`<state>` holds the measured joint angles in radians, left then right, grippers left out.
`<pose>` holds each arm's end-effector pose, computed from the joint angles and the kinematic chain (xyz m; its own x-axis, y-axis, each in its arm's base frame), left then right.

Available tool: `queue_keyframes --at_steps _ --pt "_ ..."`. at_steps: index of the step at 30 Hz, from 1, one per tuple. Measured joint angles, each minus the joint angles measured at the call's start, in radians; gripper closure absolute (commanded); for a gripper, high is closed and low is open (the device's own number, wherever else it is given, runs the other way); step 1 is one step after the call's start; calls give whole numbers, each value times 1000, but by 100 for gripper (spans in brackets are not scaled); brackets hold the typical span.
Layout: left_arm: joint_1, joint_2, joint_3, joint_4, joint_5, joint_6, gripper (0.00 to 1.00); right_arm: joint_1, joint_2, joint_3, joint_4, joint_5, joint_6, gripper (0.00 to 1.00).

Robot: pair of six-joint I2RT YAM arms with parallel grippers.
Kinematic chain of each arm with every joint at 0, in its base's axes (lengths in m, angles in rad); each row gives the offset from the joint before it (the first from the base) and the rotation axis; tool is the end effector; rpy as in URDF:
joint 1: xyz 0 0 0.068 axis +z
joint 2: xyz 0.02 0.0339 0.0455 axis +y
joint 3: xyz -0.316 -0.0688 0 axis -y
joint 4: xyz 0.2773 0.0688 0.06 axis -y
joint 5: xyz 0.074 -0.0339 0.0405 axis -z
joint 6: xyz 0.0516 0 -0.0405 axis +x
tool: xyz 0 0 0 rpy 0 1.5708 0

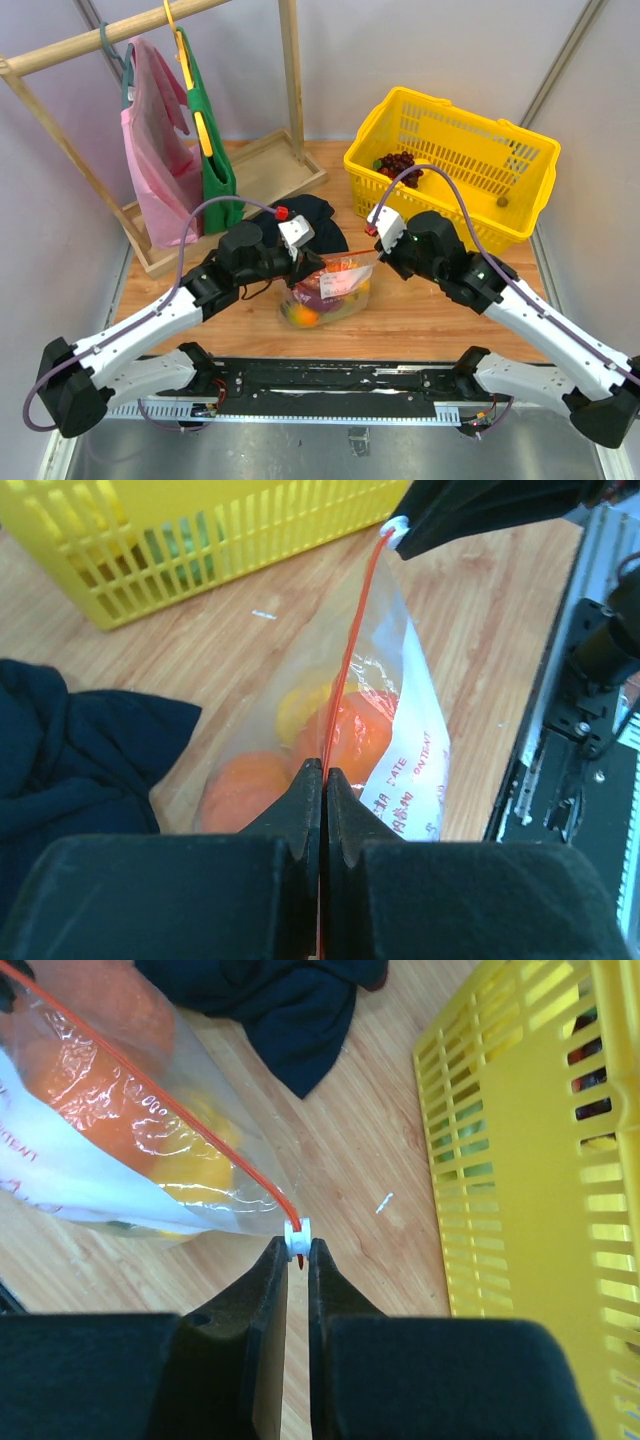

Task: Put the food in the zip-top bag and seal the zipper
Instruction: Zip the zipper food storage bag at the center of the board, then reset both arms

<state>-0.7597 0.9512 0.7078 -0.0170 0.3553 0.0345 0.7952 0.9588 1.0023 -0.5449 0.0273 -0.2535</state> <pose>0.1604 -0.1772 0.3307 -0.1559 0.1927 -0.9688 0.8953 0.4419 -0.0562 0.1571 0.1582 0.3838 -0.1510 -0.5120 -0.8456 -0.7591 0.6080 -0.2326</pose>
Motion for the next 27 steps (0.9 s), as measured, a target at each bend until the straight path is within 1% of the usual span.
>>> queue_keyframes --at_steps 1,3,6,8,9,10,12,15,17,19,21,25,27 --pt "0 23 -2 13 -8 -16 100 -5 18 -13 21 21 10 97" --pt "2 65 -2 30 -39 -43 100 -10 41 -26 43 42 19 86" --pt "5 116 -2 51 -113 -91 99 -18 98 -37 94 82 37 75" --pt "6 132 -2 64 -169 -119 94 -27 128 -37 123 110 50 52" --pt "6 137 -2 68 -199 -130 92 -31 136 -37 131 126 58 42" --pt "6 141 -2 69 -227 -140 89 -33 139 -37 137 143 70 36" --pt "6 151 -3 69 -275 -160 84 -36 134 -37 148 190 89 26" --pt "10 157 -24 79 -329 -195 75 -37 90 -39 153 261 111 17" --pt "11 157 -40 84 -355 -220 64 -37 29 -50 154 298 126 12" --pt "11 150 -50 83 -373 -242 55 -37 -63 -67 153 349 138 7" --pt "11 125 -59 72 -389 -270 46 -37 -157 -76 149 401 150 1" --pt "11 30 -60 30 -402 -310 34 -37 -310 -77 136 492 159 2" --pt "11 -31 -58 7 -409 -332 27 -37 -379 -77 120 528 160 2"
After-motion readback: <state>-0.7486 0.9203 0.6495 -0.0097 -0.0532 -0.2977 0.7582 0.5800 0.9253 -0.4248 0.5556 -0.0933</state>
